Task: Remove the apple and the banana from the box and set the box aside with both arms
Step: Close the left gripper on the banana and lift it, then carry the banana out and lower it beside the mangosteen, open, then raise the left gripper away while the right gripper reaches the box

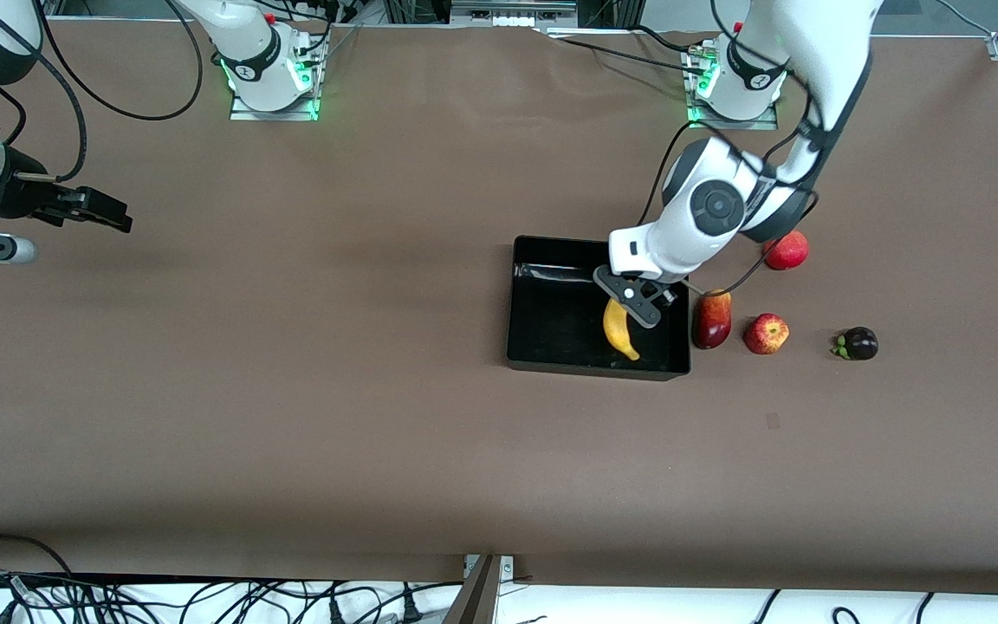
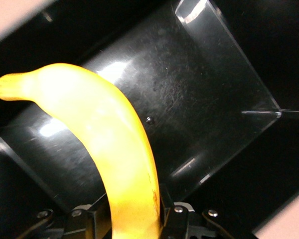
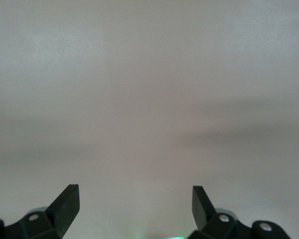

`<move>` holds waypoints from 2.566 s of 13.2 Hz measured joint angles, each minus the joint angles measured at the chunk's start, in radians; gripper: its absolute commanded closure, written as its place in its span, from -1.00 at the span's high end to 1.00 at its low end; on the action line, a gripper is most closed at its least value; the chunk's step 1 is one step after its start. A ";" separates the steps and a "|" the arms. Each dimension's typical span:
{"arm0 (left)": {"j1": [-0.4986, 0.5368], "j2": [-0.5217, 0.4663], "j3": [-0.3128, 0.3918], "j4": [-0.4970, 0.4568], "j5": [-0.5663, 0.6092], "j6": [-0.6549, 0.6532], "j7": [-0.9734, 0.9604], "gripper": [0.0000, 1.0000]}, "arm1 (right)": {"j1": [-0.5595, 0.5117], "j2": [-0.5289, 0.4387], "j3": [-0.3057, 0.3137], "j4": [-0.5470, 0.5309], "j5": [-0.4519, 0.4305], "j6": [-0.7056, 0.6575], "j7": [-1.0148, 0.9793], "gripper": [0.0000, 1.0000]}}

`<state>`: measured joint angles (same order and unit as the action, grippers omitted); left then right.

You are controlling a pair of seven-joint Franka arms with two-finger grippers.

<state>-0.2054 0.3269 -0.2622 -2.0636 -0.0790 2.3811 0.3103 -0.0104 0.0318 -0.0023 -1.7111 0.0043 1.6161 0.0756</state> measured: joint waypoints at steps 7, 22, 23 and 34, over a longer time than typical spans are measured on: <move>0.294 -0.068 0.017 0.047 0.001 -0.158 0.269 -1.00 | 0.000 0.000 0.000 0.000 0.000 0.000 -0.001 1.00; 0.399 0.426 0.131 0.421 -0.003 -0.019 0.520 1.00 | 0.103 0.032 0.047 0.003 0.123 0.009 -0.001 1.00; 0.399 0.414 0.131 0.429 -0.004 -0.022 0.520 1.00 | 0.137 0.066 0.048 0.012 0.177 0.037 0.029 1.00; 0.340 -0.487 0.118 0.271 0.037 -0.751 -0.056 1.00 | 0.588 0.461 0.054 0.086 0.255 0.578 0.586 1.00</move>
<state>0.1341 -0.1597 -0.1445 -1.7927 -0.0423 1.6301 0.2547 0.5771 0.4931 0.0517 -1.6248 0.2592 2.1937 0.6621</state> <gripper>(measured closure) 0.000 0.000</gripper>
